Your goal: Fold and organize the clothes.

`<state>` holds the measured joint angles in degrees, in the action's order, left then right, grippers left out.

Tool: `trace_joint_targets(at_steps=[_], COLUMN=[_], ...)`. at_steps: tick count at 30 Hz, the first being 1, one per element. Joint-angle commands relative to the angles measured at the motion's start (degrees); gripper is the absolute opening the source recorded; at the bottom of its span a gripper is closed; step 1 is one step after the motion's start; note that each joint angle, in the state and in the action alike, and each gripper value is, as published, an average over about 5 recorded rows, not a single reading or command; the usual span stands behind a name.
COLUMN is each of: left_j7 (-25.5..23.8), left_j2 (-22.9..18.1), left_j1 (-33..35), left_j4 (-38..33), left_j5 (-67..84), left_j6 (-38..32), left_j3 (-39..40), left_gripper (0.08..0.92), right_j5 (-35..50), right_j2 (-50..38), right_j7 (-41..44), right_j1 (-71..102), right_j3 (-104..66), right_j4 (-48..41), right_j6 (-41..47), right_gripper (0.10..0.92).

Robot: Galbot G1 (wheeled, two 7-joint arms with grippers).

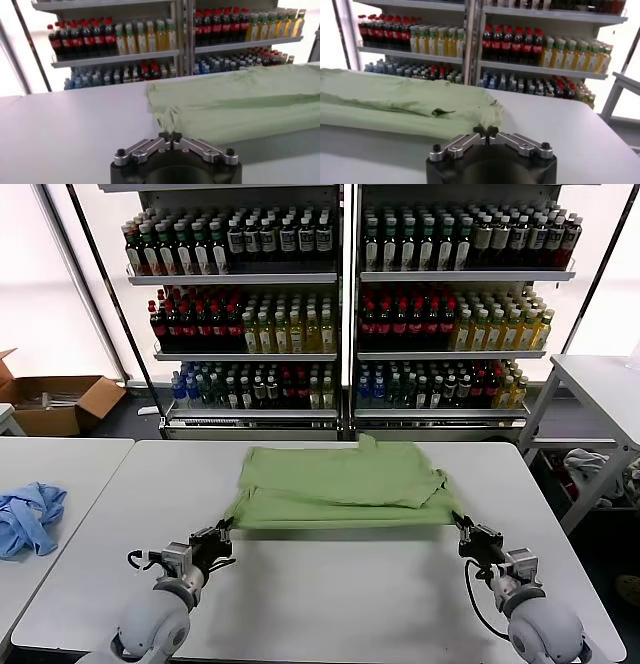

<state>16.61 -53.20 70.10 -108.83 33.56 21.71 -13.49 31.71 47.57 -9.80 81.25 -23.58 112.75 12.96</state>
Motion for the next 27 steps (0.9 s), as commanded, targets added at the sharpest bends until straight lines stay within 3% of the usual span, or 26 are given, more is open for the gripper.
trace_joint_targets(at_steps=[1,15,27], left_j7=[13.9,26.1,28.9], left_j2=[4.7,4.5,3.5], left_j1=[21.5,37.0,36.9], left_j4=[-15.9,-22.6,-20.9], left_j5=[-3.2,-11.6,-16.2], left_j6=[-0.8,-2.6,-4.0], left_j3=[-3.3,-2.3,0.9], left_gripper=[0.081,0.081,0.081], right_j5=[-7.1,-16.2,-19.0], right_j2=[-1.6,0.0,2.0], right_j7=[-1.7,-9.4,-15.5], right_j1=[19.5,37.6,39.8], right_j3=[-3.5,-5.6,-2.3], right_j4=[12.6,17.7,17.1], right_j6=[-2.0,-5.7,-7.3], right_gripper=[0.122,0.122,0.124])
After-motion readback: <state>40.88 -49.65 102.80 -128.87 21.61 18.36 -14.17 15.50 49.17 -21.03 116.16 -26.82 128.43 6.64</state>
